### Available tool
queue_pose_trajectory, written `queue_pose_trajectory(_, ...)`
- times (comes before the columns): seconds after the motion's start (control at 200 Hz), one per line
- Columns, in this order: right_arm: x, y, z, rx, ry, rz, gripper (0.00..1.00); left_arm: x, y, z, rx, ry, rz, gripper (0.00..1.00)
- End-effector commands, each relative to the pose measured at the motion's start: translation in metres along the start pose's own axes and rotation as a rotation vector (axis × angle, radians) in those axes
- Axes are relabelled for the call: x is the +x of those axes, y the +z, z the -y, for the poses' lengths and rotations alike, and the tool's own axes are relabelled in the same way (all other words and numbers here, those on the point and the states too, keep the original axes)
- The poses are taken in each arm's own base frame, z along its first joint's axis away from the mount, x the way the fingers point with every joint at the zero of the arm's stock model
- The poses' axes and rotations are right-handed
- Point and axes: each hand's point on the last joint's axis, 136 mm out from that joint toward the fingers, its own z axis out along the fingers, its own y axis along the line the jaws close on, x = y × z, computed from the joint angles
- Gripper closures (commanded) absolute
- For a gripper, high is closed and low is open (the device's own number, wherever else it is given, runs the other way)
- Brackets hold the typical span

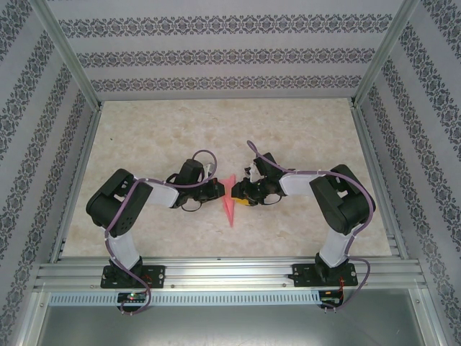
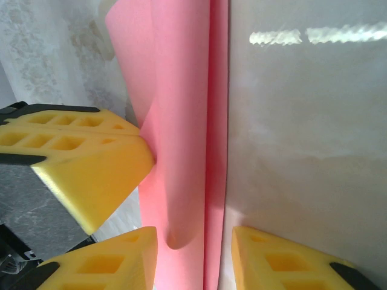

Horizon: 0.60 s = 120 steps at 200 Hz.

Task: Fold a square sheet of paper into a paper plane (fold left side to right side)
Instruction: Fold the wing for the fifth time at the center of the table.

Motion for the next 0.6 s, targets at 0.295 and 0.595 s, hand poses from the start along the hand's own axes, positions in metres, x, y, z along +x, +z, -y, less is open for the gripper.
queue_pose_trajectory(0.295, 0.002, 0.011, 0.01, 0.041, -0.034, -0.004, 0.62, -0.001, -0.003, -0.008, -0.019, 0.025, 0.017, 0.94)
queue_pose_trajectory(0.595, 0.002, -0.015, -0.023, -0.042, -0.09, 0.06, 0.63, 0.001, 0.001, -0.016, -0.038, 0.016, 0.017, 0.95)
